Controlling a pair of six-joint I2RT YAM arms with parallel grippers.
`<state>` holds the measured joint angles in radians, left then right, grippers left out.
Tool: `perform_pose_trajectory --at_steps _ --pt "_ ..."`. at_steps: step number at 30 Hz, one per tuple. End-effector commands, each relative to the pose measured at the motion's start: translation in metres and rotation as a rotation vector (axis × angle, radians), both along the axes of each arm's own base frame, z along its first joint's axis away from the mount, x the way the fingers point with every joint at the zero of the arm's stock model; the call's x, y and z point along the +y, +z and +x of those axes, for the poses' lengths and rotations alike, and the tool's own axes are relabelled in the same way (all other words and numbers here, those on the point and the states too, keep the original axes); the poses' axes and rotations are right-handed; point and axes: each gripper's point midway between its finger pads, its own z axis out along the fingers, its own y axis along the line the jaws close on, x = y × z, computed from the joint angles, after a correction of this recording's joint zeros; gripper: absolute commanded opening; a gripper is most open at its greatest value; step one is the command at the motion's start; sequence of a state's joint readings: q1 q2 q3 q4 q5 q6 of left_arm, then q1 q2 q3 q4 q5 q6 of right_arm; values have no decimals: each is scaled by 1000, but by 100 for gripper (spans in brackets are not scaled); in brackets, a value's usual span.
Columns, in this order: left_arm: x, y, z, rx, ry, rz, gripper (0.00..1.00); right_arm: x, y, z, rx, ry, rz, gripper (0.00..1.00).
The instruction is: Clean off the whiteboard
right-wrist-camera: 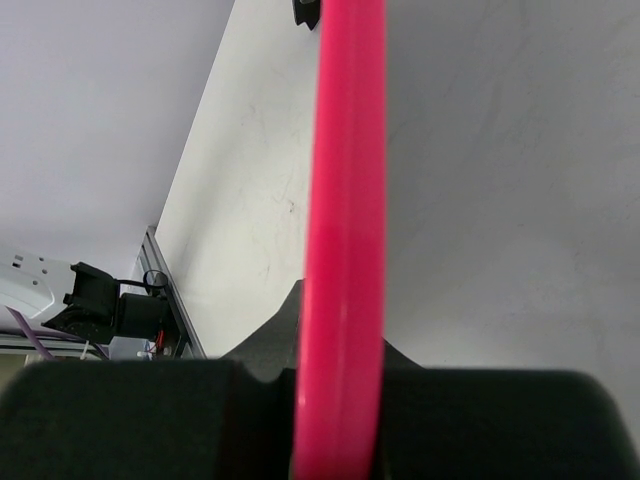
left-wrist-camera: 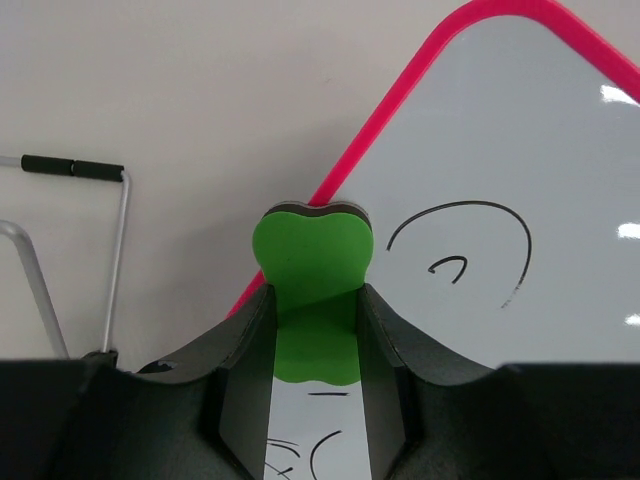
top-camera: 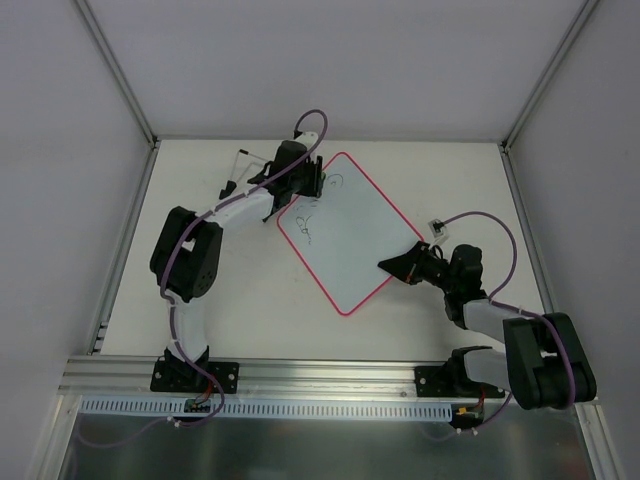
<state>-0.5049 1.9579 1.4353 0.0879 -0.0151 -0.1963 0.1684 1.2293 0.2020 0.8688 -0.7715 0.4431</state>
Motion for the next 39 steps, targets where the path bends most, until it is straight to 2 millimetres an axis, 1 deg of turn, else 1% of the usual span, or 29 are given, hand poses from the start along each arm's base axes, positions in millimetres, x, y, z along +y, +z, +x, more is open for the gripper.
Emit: perform_pose_trajectory --at_steps 1,3,4,7,8,11,14,17,18,19,21,22,25,26,27,28,29,31,32,33,36,37,38,39 --pt "-55 -1 -23 12 -207 -20 0 22 36 -20 -341 253 -41 0" --pt "-67 4 -29 -1 -248 -24 0 22 36 -20 -345 254 -44 0" --pt "-77 8 -34 -11 -274 -26 0 22 35 -20 -340 253 -47 0" --pt "-93 16 -44 -30 -321 -30 0 22 34 -20 -340 253 -52 0" --pt "-100 15 -50 -30 -341 -28 0 22 34 -20 -342 253 -52 0" --pt "-111 18 -58 -31 -357 -36 0 22 35 -20 -345 254 -52 0" --pt "-107 11 -55 -14 -315 -32 0 22 34 -20 -342 254 -51 0" --pt "-93 -1 -44 17 -227 -33 0 22 35 -21 -344 254 -51 0" --pt "-80 -3 -35 34 -185 -48 0 22 34 -21 -342 254 -51 0" --pt "-72 -9 -33 68 -141 -72 0 22 35 -20 -345 252 -51 0" --pt "-56 -11 -27 80 -87 -80 0 22 35 -21 -343 251 -52 0" --pt "-42 -19 -23 95 -48 -72 0 22 35 -20 -343 251 -52 0" --pt "-20 -22 -21 104 35 -67 0 22 34 -20 -343 249 -54 0" --pt "-8 -34 -26 128 64 -51 0 22 34 -19 -343 249 -54 0" --pt "-4 -35 -31 134 75 -50 0 22 33 -19 -341 247 -55 0" --pt "5 -49 -40 166 100 -37 0 22 33 -19 -343 247 -56 0" --pt "9 -51 -43 171 118 -35 0 22 34 -19 -342 250 -54 0" --pt "20 -63 -50 205 167 -41 0 22 34 -19 -344 249 -55 0" --pt "28 -77 -58 235 187 -37 0 22 33 -19 -340 249 -55 0" --pt "38 -80 -59 245 216 -49 0 22 34 -19 -343 249 -54 0" --pt "56 -94 -70 284 274 -78 0 22 35 -20 -349 248 -54 0" --pt "59 -96 -71 287 288 -80 0 22 35 -20 -349 245 -54 0" --pt "63 -102 -78 299 293 -71 0 21 35 -20 -349 245 -55 0" --pt "65 -102 -79 298 301 -69 0 22 35 -20 -349 246 -54 0"
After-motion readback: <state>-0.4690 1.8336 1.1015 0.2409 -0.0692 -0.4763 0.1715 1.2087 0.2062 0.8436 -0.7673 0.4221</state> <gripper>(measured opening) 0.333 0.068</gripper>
